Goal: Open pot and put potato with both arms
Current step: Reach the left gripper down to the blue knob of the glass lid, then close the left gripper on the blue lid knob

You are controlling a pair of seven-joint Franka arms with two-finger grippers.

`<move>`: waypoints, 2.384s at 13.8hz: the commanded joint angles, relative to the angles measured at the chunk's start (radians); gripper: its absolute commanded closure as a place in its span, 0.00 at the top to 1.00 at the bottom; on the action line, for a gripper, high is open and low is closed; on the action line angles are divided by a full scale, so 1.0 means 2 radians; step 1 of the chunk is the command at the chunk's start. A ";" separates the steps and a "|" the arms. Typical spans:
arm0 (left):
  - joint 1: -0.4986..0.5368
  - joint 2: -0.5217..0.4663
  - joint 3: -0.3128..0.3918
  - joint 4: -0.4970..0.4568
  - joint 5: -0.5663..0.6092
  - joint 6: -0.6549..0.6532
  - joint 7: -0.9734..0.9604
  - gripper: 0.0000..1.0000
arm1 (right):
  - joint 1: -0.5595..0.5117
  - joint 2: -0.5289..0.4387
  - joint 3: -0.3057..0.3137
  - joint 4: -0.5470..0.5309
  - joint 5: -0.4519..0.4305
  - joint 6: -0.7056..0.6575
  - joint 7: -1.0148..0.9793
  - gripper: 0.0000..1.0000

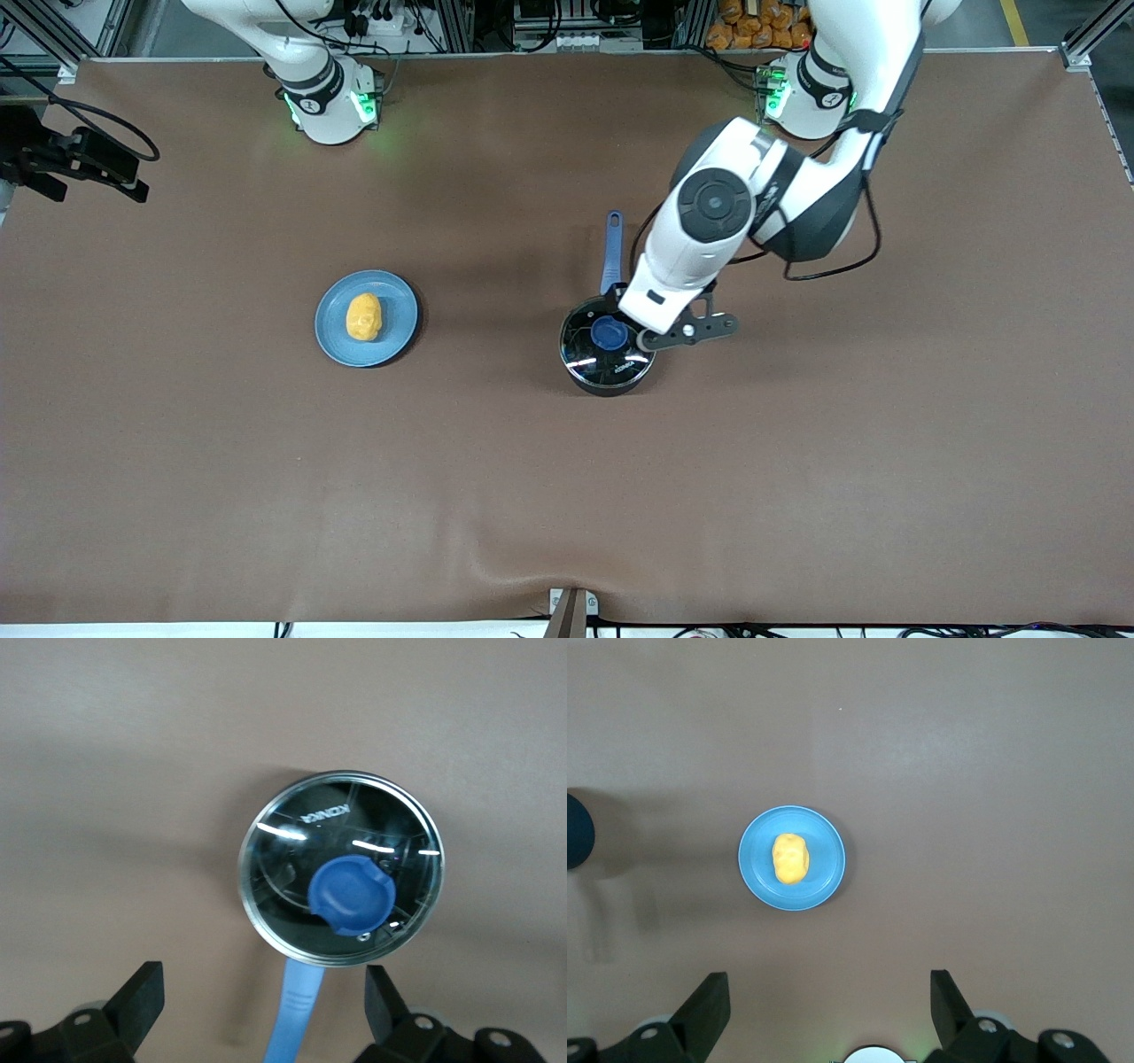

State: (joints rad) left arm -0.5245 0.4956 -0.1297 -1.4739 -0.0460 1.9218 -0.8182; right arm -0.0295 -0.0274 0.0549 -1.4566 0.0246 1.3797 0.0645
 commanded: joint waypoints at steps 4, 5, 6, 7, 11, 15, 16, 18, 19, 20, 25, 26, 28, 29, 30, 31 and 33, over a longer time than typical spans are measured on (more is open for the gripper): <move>-0.035 0.056 0.008 0.022 0.045 0.064 -0.059 1.00 | 0.002 0.004 -0.001 0.010 0.000 -0.006 -0.001 1.00; -0.038 0.062 0.008 0.026 0.049 0.070 -0.068 1.00 | 0.002 0.004 -0.001 0.010 0.000 -0.007 -0.002 1.00; -0.041 0.068 0.008 0.032 0.054 0.073 -0.073 1.00 | 0.002 0.005 -0.001 0.010 0.000 -0.007 -0.002 1.00; -0.041 0.076 0.008 0.040 0.057 0.073 -0.081 1.00 | 0.002 0.007 -0.001 0.010 0.000 -0.007 -0.002 1.00; -0.049 0.090 0.009 0.043 0.074 0.074 -0.088 1.00 | 0.002 0.007 -0.001 0.010 0.000 -0.007 -0.001 1.00; -0.048 0.097 0.008 0.043 0.078 0.079 -0.091 1.00 | 0.002 0.007 -0.001 0.010 0.000 -0.006 -0.001 1.00; -0.048 0.097 0.008 0.043 0.078 0.080 -0.091 1.00 | 0.002 0.007 -0.001 0.010 0.000 -0.007 -0.001 1.00; -0.048 0.103 0.008 0.043 0.079 0.086 -0.090 1.00 | 0.002 0.007 -0.001 0.010 0.000 -0.007 -0.001 1.00; -0.048 0.105 0.008 0.043 0.080 0.089 -0.091 1.00 | 0.002 0.007 -0.001 0.010 0.000 -0.006 -0.001 1.00; -0.048 0.106 0.008 0.043 0.080 0.090 -0.091 1.00 | 0.002 0.007 -0.001 0.010 0.000 -0.006 -0.001 1.00; -0.048 0.107 0.008 0.041 0.080 0.091 -0.091 1.00 | 0.002 0.007 -0.001 0.010 0.001 -0.006 -0.001 1.00; -0.048 0.108 0.008 0.041 0.080 0.091 -0.090 1.00 | 0.002 0.007 -0.001 0.010 0.001 -0.006 -0.001 1.00; -0.048 0.109 0.008 0.041 0.080 0.091 -0.091 1.00 | 0.002 0.007 -0.001 0.010 0.001 -0.006 -0.001 1.00; -0.048 0.110 0.008 0.041 0.080 0.091 -0.091 1.00 | 0.002 0.007 -0.001 0.010 0.001 -0.006 -0.001 1.00; -0.047 0.111 0.008 0.041 0.080 0.093 -0.090 1.00 | 0.002 0.007 -0.001 0.010 0.001 -0.006 -0.001 1.00; -0.047 0.113 0.008 0.041 0.080 0.097 -0.089 1.00 | 0.002 0.007 -0.001 0.010 0.001 -0.006 -0.001 1.00; -0.047 0.114 0.008 0.041 0.083 0.097 -0.090 1.00 | 0.002 0.007 -0.001 0.010 0.001 -0.006 -0.001 1.00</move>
State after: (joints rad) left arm -0.6086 0.7046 -0.1202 -1.4162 0.0849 2.1071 -0.9704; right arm -0.0294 -0.0216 0.0549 -1.4566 0.0246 1.3795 0.0645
